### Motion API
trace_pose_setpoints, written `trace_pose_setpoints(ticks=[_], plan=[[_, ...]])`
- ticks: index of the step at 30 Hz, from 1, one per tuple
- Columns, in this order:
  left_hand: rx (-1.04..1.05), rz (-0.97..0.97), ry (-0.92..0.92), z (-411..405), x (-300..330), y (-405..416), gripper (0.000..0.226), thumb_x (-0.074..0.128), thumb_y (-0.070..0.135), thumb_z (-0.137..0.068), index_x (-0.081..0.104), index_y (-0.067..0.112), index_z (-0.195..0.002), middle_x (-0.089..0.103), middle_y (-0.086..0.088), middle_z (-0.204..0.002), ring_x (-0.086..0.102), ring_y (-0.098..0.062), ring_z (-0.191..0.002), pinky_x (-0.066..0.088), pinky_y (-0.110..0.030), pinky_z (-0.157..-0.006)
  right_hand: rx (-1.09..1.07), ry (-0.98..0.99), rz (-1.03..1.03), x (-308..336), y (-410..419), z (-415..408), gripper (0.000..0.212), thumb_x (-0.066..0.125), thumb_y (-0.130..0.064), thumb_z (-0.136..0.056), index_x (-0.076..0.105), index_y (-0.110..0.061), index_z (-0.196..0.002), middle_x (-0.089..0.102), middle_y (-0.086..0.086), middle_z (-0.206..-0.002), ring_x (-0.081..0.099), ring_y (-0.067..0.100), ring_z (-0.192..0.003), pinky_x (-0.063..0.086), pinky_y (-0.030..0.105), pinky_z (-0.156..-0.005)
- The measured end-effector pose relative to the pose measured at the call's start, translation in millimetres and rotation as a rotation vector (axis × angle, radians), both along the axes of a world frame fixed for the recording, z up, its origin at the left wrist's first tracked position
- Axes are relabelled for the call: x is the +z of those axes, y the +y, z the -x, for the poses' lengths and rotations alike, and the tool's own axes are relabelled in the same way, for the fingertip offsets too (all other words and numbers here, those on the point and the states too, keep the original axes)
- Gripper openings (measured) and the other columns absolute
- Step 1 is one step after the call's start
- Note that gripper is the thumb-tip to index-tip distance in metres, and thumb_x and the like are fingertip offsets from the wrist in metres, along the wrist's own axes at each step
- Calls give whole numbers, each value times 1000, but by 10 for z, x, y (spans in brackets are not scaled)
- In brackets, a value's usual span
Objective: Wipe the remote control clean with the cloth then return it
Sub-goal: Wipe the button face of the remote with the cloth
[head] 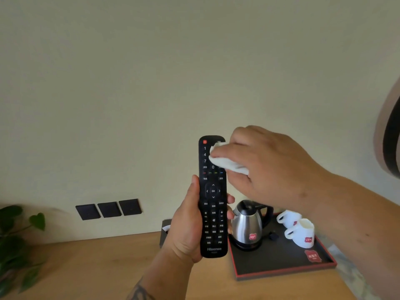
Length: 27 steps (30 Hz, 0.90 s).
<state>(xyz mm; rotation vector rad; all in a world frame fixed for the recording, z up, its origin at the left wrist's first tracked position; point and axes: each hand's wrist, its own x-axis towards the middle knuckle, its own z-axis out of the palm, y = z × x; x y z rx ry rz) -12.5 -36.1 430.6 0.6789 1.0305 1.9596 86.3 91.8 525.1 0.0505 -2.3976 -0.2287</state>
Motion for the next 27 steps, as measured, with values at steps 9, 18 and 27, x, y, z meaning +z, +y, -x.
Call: trace_pose_setpoints(ticks=[9,18,27], plan=[[12,1,0,-3,14,20,61,39,63,-90,78,17,-90,66,-10,-82,59,-19,-59,50,-32,-52,-7,36,-16,103,-13,57,35,63,-24,-78,69,-27,-112,56,-2,-86,56,22,-78,42,31,-52],[60,81,40,28,-89,8,67,34,62,-96,77,10,-92,62,-16,-73,59,-22,-56,51,-32,-52,19,-199,-45,-136,-9,57,35,58,-31,-75,68,-36,-108,51,-10,-83,49,14,-73,30,26,-56],[78,89,88,6,-78,74,63,38,63,-95,75,12,-96,63,-16,-72,60,-25,-64,49,-35,-61,21,-11,256,-133,-109,122,35,55,-32,-80,68,-34,-113,58,-10,-92,54,13,-80,45,28,-61]])
